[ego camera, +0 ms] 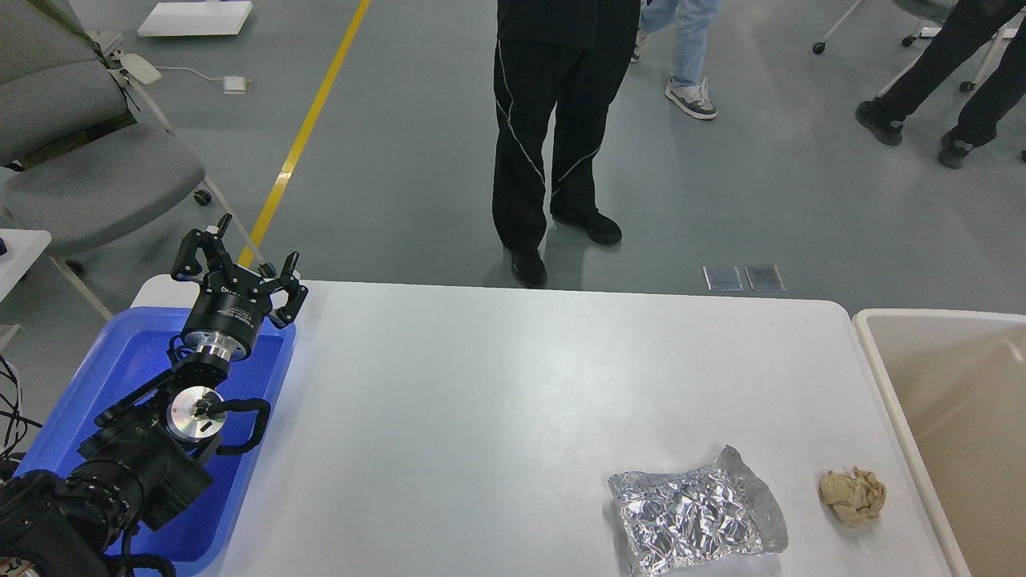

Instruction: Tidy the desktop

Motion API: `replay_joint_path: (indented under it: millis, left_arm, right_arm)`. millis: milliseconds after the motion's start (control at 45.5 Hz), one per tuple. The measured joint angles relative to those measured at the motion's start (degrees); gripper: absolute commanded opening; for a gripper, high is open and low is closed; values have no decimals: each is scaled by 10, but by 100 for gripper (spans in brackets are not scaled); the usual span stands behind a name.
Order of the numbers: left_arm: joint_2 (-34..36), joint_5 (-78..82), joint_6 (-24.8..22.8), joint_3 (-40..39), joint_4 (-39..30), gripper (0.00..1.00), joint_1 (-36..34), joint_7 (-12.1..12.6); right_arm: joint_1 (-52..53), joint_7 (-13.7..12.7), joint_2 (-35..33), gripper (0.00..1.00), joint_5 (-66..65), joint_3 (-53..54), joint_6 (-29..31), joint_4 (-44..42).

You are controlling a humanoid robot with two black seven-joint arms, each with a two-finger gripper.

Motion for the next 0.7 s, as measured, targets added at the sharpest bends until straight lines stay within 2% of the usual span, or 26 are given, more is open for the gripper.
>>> replay_joint_path:
  millis: [176, 374, 703]
  left_arm:
    - [0, 0, 0, 0, 0, 100, 0, 1]
    - [0, 0, 0, 0, 0, 100, 0, 1]
    - [0, 0, 0, 0, 0, 100, 0, 0]
  right_arm:
    - [19, 0, -17, 100, 0, 3, 19, 1]
    - [54, 1, -54, 100, 50, 69, 110, 17]
    - [74, 1, -107, 100, 101, 198, 168, 163]
